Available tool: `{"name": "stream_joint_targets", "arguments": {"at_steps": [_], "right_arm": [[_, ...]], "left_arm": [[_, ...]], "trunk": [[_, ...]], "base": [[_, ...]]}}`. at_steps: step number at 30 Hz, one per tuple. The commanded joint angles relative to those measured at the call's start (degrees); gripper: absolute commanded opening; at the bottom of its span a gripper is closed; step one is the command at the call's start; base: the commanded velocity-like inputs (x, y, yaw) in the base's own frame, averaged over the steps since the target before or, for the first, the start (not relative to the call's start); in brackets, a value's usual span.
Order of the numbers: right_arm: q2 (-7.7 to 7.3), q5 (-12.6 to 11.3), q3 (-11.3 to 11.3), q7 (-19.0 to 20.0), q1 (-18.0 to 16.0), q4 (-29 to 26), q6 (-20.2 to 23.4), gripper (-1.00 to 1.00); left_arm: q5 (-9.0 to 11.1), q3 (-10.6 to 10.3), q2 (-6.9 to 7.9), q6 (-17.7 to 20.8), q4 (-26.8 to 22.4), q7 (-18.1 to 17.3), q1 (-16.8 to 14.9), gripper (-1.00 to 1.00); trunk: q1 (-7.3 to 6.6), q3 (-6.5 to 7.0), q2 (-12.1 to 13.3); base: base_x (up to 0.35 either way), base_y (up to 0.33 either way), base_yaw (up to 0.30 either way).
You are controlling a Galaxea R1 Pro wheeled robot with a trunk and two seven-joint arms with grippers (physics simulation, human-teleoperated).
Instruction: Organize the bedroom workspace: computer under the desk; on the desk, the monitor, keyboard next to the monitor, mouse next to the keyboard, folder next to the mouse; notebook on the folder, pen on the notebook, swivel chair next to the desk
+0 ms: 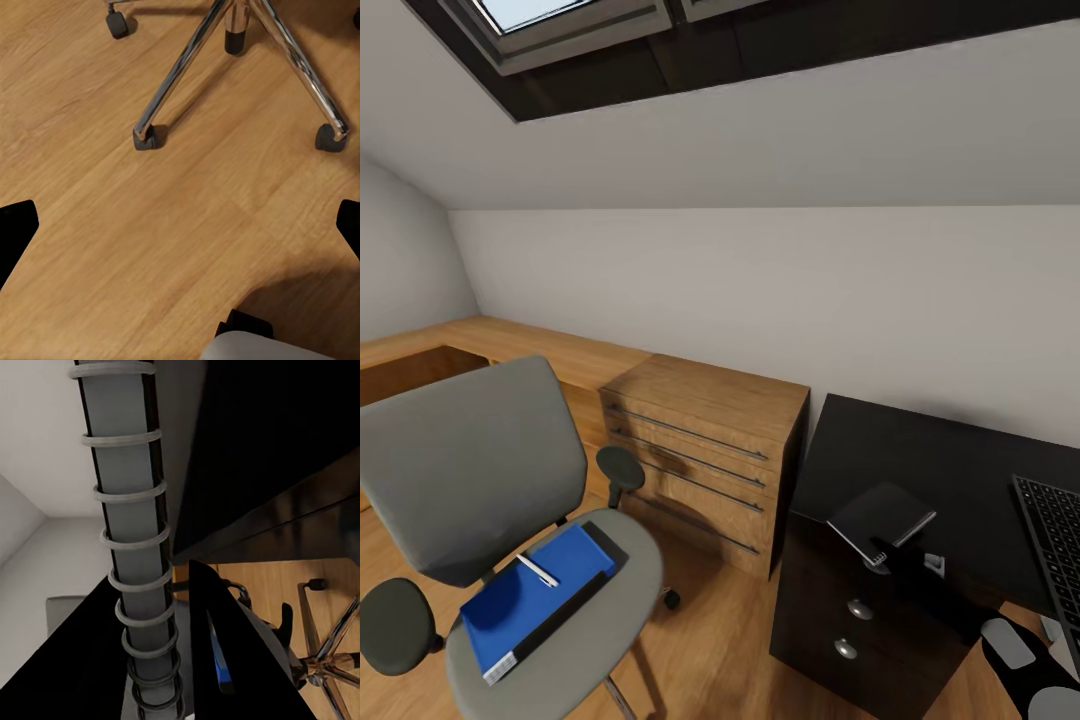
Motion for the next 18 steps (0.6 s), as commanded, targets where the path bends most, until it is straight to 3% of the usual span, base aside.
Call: {"name": "stream_joint_targets", "arguments": {"at_steps": [1,4,10,18], "right_arm": [[-0.02,1.66,0.07,-0.19,0.00,0.16,-0.99,-1.00],[-0.02,1.67,0.07,-0.19,0.01,0.16,-0.99,-1.00],[-0.03,1.66,0.07,-0.19,0.01,0.16,-0.99,-1.00],[-0.03,1.66,0.07,-0.19,0.02,0.16,-0.99,-1.00]], "left_arm": [[-0.35,0.42,-0.01,-0.06,-0.11,0.06,0.02,1.00],[-0.35,0.43,-0.01,-0.06,-0.11,0.06,0.03,1.00],[-0.34,0.43,-0.02,-0.06,-0.11,0.07,0.01,1.00],[-0.35,0.46,-0.02,-0.06,-0.11,0.13,0.02,1.00]], "trunk": [[0.00,-0.06,-0.02],[0.00,-0.06,-0.02],[1.32,-1.13,-2.42],[1.32,-1.13,-2.42]], "base": [[0.000,0.000,0.000],[0.000,0.000,0.000],[0.000,0.000,0.000],[0.000,0.000,0.000]]}}
